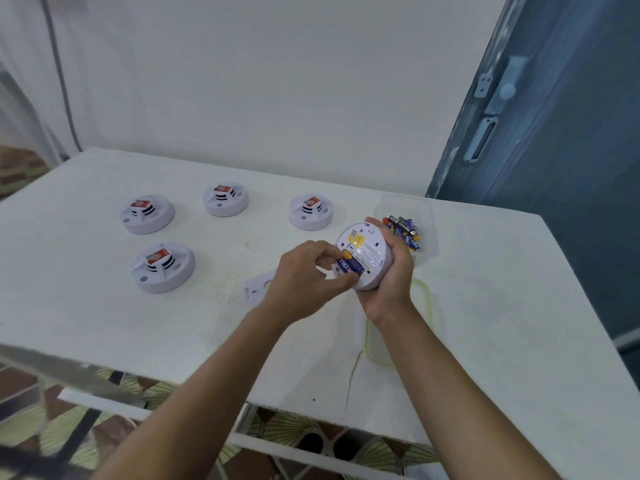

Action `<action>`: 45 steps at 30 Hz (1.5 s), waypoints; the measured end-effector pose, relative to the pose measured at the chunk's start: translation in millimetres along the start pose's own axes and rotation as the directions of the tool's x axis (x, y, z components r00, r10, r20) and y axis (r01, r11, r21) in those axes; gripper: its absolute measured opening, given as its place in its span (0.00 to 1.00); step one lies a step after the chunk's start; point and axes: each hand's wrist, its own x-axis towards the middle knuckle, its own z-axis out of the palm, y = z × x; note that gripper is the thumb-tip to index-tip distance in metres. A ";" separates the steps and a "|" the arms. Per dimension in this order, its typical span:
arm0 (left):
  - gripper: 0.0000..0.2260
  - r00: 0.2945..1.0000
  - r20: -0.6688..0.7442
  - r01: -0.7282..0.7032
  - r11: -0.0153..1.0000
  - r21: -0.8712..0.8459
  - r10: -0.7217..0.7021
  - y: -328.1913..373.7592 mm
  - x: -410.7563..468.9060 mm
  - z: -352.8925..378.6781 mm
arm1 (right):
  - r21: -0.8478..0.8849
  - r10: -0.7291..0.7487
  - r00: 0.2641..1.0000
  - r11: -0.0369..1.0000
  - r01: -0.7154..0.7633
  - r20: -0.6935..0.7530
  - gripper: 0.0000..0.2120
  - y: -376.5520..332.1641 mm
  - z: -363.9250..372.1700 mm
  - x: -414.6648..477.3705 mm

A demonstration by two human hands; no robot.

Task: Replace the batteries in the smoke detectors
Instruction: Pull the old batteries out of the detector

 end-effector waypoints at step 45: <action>0.33 0.998 0.058 -0.040 0.978 0.204 0.029 49.7 0.9 33.2 | -0.171 -0.127 0.985 0.979 0.107 -0.115 0.12 -16.2 -26.5 -0.5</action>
